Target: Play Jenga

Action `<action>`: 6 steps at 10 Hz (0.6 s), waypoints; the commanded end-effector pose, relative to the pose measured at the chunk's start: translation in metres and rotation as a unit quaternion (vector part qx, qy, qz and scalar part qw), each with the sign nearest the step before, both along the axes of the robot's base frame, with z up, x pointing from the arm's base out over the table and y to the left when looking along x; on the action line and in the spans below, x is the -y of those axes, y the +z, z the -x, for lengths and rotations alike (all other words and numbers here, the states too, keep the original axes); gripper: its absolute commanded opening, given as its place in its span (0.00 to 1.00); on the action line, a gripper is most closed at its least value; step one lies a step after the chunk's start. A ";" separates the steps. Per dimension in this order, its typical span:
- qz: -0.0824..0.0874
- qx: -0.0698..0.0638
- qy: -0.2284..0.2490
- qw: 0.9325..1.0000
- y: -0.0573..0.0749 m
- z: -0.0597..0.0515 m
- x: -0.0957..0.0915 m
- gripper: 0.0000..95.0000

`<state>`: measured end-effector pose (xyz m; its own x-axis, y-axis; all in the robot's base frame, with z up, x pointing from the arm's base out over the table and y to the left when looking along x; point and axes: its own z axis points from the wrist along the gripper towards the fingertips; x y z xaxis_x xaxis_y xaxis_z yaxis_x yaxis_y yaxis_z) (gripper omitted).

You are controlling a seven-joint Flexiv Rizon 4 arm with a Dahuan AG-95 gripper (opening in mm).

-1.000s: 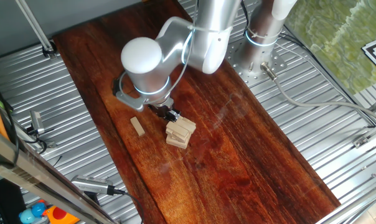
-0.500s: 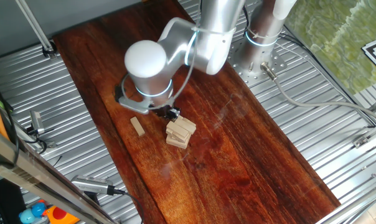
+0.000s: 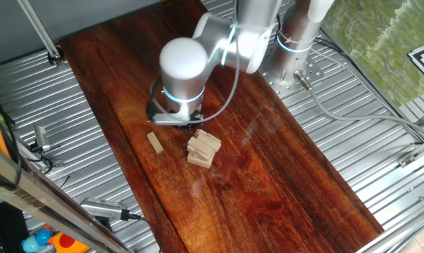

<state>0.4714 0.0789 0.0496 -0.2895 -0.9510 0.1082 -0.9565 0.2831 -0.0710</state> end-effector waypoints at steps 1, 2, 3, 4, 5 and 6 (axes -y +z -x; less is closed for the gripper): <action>-0.005 0.019 0.142 0.990 0.001 -0.011 0.011 0.00; -0.004 0.019 0.146 0.989 0.000 -0.013 0.013 0.00; 0.000 0.020 0.150 0.988 -0.001 -0.017 0.015 0.00; 0.000 0.020 0.156 0.987 -0.002 -0.021 0.018 0.00; -0.001 0.021 0.157 0.987 -0.003 -0.023 0.021 0.00; -0.006 0.021 0.159 0.987 -0.005 -0.024 0.023 0.00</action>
<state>0.4952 0.0563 0.0443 0.0145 -0.9955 0.0935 -0.9934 -0.0250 -0.1119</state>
